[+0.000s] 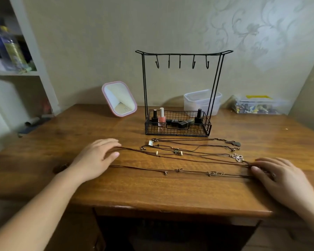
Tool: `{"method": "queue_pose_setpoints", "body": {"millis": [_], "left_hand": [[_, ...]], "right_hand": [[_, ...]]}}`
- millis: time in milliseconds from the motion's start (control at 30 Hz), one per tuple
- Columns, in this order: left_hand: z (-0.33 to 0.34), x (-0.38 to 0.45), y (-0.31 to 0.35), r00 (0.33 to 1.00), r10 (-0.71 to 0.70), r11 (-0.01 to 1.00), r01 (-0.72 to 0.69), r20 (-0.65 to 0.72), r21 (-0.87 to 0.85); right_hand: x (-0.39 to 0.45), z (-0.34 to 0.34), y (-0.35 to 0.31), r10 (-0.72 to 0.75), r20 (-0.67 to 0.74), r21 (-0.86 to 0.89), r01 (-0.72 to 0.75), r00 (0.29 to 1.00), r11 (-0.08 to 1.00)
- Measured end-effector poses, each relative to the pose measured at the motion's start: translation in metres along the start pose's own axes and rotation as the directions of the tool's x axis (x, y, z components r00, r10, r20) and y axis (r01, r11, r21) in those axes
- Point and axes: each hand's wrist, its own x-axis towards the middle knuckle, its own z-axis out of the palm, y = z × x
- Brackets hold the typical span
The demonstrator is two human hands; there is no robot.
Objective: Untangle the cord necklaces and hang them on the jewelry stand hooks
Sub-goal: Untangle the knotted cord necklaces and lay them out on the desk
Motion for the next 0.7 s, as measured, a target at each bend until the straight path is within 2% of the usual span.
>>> {"method": "queue_pose_setpoints", "body": {"millis": [67,133,267,333,400,433,500,567,700], "left_hand": [[0.008,0.011,0.017,0.992,0.034,0.999,-0.037,0.121,0.022],[0.011,0.014,0.021,0.983,0.037,0.997,-0.050,0.180,0.066],[0.007,0.009,0.013,0.998,0.016,0.989,-0.023,0.053,0.143],[0.007,0.012,0.014,1.000,-0.008,0.987,0.011,-0.014,0.163],[0.012,0.022,0.023,0.997,0.033,0.992,-0.024,-0.072,0.127],[0.016,0.027,0.032,0.996,0.071,0.994,-0.066,-0.059,0.091],[0.023,0.036,0.048,0.989,0.135,0.988,-0.139,0.062,0.061],[0.030,0.039,0.054,0.976,0.152,0.978,-0.172,0.155,0.121],[0.029,0.035,0.043,0.981,0.177,0.970,-0.188,0.078,0.157]], "right_hand": [[0.008,0.004,-0.003,0.051,0.130,0.019,-0.054,0.990,0.998],[0.015,0.006,0.001,0.083,0.143,0.049,-0.091,0.986,0.995],[0.023,-0.002,0.003,0.149,0.139,0.035,-0.155,0.979,0.987],[0.033,-0.001,-0.002,0.117,0.126,0.013,-0.120,0.985,0.993],[0.047,0.004,-0.014,0.039,0.127,0.024,-0.042,0.991,0.999],[0.052,0.006,-0.023,0.009,0.153,0.028,-0.013,0.988,1.000],[0.059,0.011,-0.036,-0.047,0.205,-0.003,0.048,0.978,0.999],[0.056,0.010,-0.044,-0.083,0.251,-0.038,0.095,0.965,0.995],[0.043,0.006,-0.039,-0.156,0.282,-0.012,0.166,0.947,0.986]]}}
